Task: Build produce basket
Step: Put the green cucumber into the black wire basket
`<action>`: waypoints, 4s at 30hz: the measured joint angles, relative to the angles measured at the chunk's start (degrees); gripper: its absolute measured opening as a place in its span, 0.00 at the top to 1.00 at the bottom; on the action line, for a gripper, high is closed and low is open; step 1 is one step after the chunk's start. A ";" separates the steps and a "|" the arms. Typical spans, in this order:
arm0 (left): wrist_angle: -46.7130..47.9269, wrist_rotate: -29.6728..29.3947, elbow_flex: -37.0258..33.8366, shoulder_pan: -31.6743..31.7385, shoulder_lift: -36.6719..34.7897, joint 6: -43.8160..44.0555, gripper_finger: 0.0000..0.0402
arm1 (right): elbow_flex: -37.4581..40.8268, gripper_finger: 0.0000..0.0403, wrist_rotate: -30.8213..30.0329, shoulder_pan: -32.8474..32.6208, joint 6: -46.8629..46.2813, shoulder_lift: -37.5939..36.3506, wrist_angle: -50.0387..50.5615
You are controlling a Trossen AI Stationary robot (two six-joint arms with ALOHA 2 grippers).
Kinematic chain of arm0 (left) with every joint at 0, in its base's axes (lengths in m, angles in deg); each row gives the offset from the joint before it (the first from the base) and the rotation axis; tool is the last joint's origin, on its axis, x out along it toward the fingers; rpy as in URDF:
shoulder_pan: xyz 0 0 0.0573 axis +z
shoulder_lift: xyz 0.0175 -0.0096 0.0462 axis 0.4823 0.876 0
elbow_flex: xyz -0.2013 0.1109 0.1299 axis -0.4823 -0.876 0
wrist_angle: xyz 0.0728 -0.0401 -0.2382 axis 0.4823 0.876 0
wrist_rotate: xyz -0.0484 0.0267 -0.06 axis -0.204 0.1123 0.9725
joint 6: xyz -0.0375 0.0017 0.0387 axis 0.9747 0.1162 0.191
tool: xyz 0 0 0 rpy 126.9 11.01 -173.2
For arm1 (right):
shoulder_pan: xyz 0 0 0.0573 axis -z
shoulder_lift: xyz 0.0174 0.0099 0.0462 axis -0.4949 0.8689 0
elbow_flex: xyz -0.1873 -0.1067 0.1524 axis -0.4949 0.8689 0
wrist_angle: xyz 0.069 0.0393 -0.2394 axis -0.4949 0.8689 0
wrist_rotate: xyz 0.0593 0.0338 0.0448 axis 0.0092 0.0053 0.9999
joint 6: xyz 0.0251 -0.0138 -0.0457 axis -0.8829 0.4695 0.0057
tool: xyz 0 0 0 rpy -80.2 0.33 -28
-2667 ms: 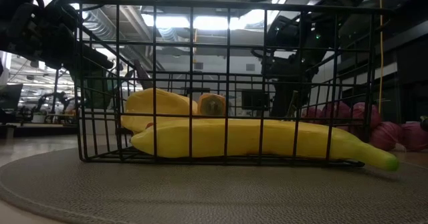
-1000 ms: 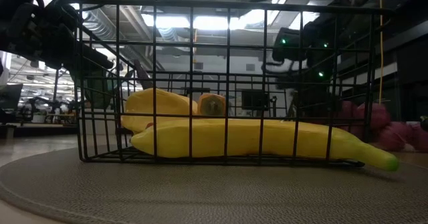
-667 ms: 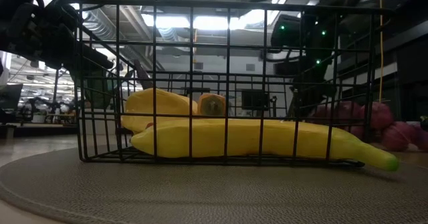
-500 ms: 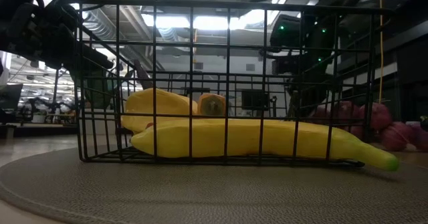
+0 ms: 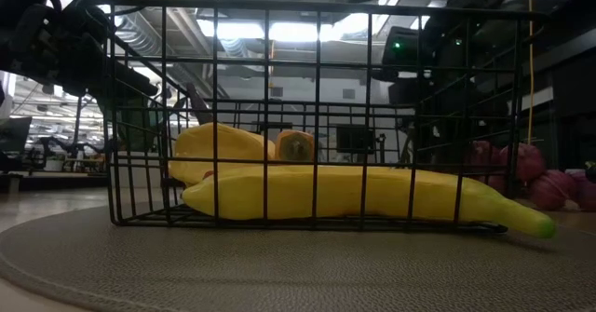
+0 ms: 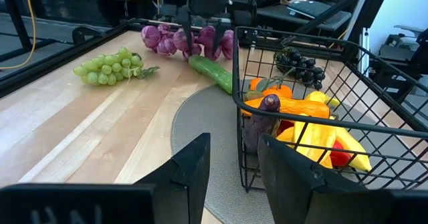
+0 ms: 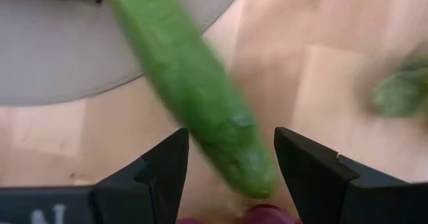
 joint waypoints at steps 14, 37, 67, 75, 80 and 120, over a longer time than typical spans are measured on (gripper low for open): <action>0.00 0.00 0.00 0.00 -0.01 -0.02 0.70 | 5.46 0.44 -2.29 -2.97 -0.28 -0.02 -6.83; 0.00 0.01 0.00 -0.01 0.00 0.00 0.70 | 5.64 0.60 -8.59 -3.26 -17.37 -0.02 -4.51; 0.00 0.01 0.00 0.01 0.00 -0.02 0.70 | -12.97 0.70 -18.86 -3.31 -28.74 -0.04 -5.10; 0.00 0.01 0.00 0.01 0.00 -0.02 0.70 | -15.88 0.70 -6.42 -4.92 -28.58 -0.04 -9.17; 0.00 -0.01 0.00 0.00 0.00 0.00 0.70 | -16.76 0.70 1.79 -6.93 -29.06 -0.07 -10.08; 0.00 -0.01 0.00 0.01 -0.02 -0.02 0.70 | -16.69 0.70 -5.23 -24.83 -41.21 -0.07 -13.86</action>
